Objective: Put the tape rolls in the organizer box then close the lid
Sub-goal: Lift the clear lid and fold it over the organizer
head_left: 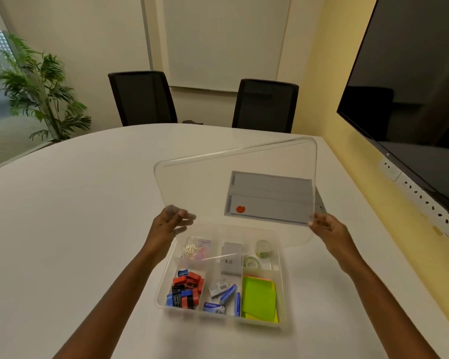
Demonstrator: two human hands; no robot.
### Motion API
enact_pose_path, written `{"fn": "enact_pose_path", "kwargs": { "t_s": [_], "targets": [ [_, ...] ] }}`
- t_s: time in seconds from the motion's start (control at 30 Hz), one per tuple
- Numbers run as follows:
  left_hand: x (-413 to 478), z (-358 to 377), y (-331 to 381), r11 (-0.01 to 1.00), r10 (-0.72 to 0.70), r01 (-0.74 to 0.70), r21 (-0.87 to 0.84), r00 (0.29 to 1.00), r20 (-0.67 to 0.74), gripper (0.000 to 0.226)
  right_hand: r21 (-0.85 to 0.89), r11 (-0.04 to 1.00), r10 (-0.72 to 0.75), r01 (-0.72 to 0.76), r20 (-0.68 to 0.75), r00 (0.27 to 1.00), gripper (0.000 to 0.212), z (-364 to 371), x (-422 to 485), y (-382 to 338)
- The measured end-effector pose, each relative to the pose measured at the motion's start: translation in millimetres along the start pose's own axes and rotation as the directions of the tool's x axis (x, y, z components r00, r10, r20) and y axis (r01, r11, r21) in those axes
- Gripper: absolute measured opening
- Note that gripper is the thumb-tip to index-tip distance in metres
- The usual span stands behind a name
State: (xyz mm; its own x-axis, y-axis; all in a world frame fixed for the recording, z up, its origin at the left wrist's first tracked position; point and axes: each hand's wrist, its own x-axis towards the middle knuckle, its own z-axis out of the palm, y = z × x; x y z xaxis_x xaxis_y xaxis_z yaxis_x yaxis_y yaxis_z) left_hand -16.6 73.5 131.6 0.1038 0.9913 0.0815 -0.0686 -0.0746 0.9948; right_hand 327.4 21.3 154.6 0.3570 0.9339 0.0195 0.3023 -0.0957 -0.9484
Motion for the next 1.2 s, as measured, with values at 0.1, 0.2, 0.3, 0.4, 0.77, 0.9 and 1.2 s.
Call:
{"fn": "enact_pose_path", "kwargs": {
  "t_s": [0.1, 0.2, 0.3, 0.4, 0.77, 0.9, 1.2],
  "targets": [
    [-6, 5, -2, 0.998, -0.054, 0.051, -0.033, 0.996, -0.074, 0.01, 0.09, 0.996, 0.002, -0.001, -0.018, 1.0, 0.019, 10, -11, 20],
    [-8, 8, -12, 0.993, -0.094, 0.075, -0.087, 0.967, -0.237, 0.02, 0.184, 0.982, 0.057, -0.049, -0.035, 0.998, 0.028, 23, -20, 37],
    [-13, 8, -25, 0.991, -0.133, 0.129, -0.035, 0.932, -0.337, 0.034, 0.218, 0.967, 0.151, -0.129, -0.085, 0.985, 0.031, 37, -27, 53],
    [-21, 6, -46, 0.969, -0.15, 0.208, 0.133, 0.924, -0.351, 0.037, 0.237, 0.949, 0.238, -0.209, -0.1, 0.966, 0.025, 51, -30, 65],
    [-45, -12, -99, 0.79, -0.243, 0.437, 0.43, 0.867, -0.435, 0.041, -0.076, 0.941, 0.321, -0.331, -0.116, 0.94, 0.008, 98, -45, 86],
    [-44, -13, -104, 0.8, -0.231, 0.414, 0.434, 0.88, -0.415, 0.036, -0.354, 0.888, 0.272, -0.295, -0.113, 0.956, 0.03, 98, -53, 99],
    [-43, -1, -97, 0.794, -0.189, 0.36, 0.49, 0.912, -0.364, 0.032, -0.374, 0.877, 0.318, -0.301, -0.017, 0.948, 0.039, 87, -63, 111]
  ]
}}
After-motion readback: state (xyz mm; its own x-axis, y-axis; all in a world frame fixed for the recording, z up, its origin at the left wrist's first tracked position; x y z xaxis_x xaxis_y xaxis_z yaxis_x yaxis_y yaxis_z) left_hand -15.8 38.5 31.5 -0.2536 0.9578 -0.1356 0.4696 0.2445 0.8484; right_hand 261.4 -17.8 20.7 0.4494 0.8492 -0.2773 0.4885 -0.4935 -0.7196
